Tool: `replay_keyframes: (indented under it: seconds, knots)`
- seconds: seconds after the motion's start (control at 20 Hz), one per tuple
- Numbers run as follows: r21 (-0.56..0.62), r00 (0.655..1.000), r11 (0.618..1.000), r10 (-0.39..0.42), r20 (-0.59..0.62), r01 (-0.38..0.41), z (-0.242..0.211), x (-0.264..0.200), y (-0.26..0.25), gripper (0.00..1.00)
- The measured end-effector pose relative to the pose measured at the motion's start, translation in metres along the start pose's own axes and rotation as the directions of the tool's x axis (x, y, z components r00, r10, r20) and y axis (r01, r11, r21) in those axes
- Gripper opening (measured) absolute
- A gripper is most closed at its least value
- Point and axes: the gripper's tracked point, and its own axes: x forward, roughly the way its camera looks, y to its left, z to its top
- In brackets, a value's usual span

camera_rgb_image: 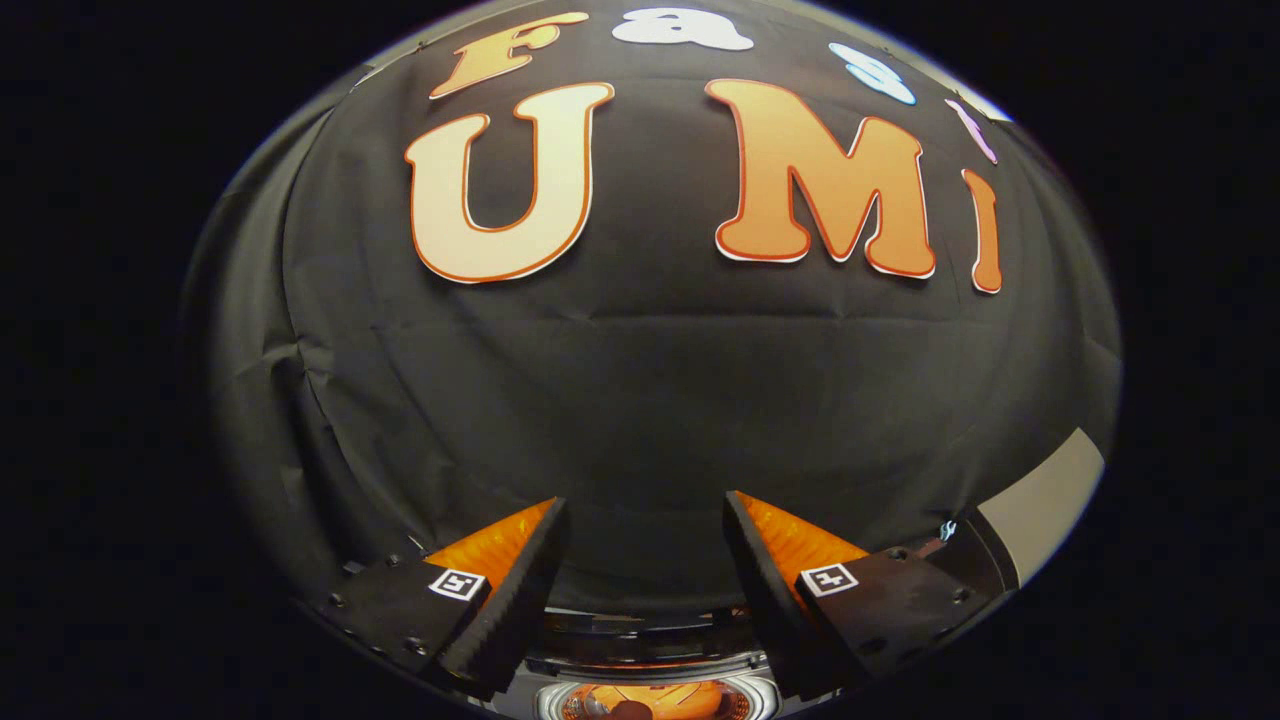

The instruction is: Put the clothes into the washing machine and then close the washing machine lid.

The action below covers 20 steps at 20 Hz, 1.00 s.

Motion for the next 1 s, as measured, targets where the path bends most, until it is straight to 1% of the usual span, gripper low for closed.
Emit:
replay_keyframes:
  seconds: [0.35, 0.5, 0.75, 1.0]
  knots:
    - [0.007, 0.996, 1.000, 0.013, -0.084, -0.012, -0.029, 0.015, 0.003, 0.99]
    - [-0.016, 0.997, 1.000, 0.012, -0.075, -0.014, -0.028, 0.015, 0.002, 0.98]
    - [-0.020, 0.997, 1.000, 0.019, -0.074, -0.020, -0.031, 0.015, 0.003, 0.99]
    - [-0.020, 1.000, 1.000, 0.020, -0.007, -0.020, -0.027, 0.006, 0.001, 0.99]
